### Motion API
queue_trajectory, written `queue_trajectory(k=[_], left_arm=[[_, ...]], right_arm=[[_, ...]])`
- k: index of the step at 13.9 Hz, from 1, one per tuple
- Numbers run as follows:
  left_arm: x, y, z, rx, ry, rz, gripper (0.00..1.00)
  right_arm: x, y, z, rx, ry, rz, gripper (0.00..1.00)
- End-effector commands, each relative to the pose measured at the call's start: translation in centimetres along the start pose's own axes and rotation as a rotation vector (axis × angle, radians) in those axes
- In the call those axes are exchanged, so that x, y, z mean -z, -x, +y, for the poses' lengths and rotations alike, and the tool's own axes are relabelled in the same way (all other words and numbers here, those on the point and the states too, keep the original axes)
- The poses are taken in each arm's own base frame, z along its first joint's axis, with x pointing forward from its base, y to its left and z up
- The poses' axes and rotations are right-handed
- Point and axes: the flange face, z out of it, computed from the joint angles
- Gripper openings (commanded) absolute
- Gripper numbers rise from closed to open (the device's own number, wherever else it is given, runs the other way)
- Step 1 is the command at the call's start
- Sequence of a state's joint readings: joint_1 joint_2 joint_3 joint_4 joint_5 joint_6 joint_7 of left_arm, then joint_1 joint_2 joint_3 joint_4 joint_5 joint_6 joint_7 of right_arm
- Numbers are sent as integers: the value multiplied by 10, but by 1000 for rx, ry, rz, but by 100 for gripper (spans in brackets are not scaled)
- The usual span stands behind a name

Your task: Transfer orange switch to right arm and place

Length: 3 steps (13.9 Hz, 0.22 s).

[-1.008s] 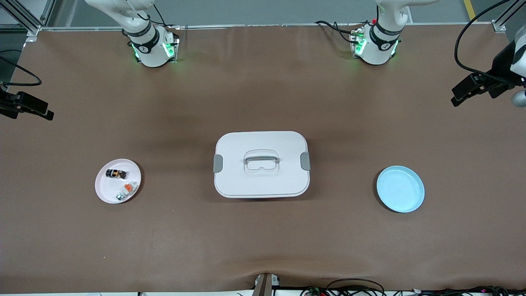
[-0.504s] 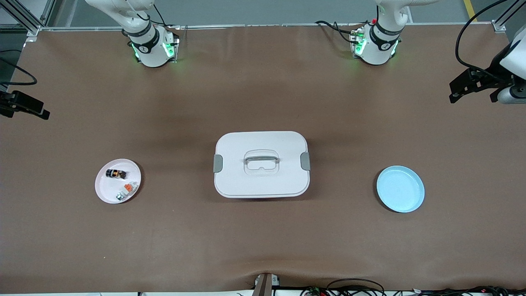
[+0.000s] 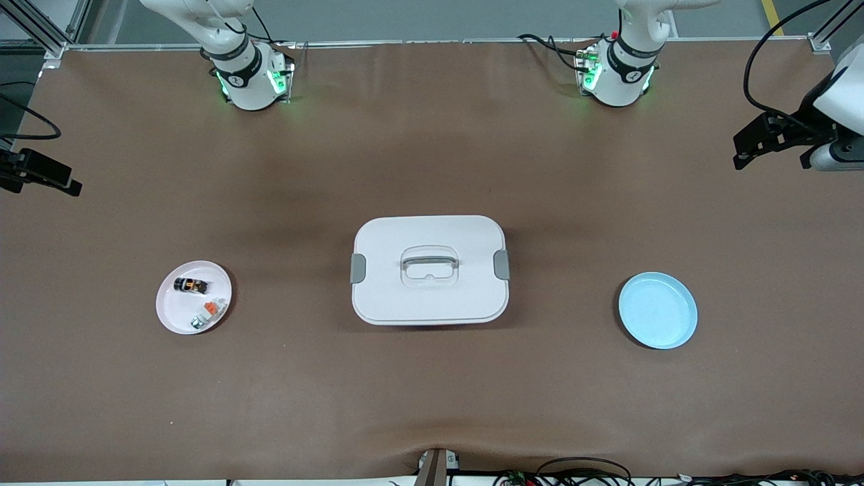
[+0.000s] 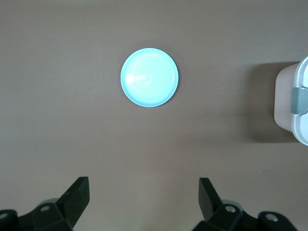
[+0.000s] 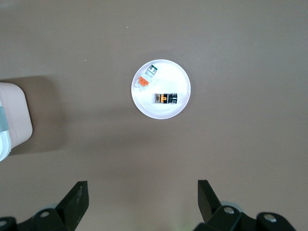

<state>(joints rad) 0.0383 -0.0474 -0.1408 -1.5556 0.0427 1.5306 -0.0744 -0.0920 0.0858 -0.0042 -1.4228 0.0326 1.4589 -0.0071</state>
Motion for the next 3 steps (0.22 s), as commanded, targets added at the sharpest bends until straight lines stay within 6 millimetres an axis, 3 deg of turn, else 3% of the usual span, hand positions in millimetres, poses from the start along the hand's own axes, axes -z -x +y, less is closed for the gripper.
queue_trajectory(k=[1, 3], left_arm=[[11, 1, 0, 11, 16, 8, 100], [12, 1, -3, 14, 17, 10, 100]], right_arm=[[4, 7, 1, 3, 0, 4, 100], [5, 8, 1, 3, 0, 5, 100]])
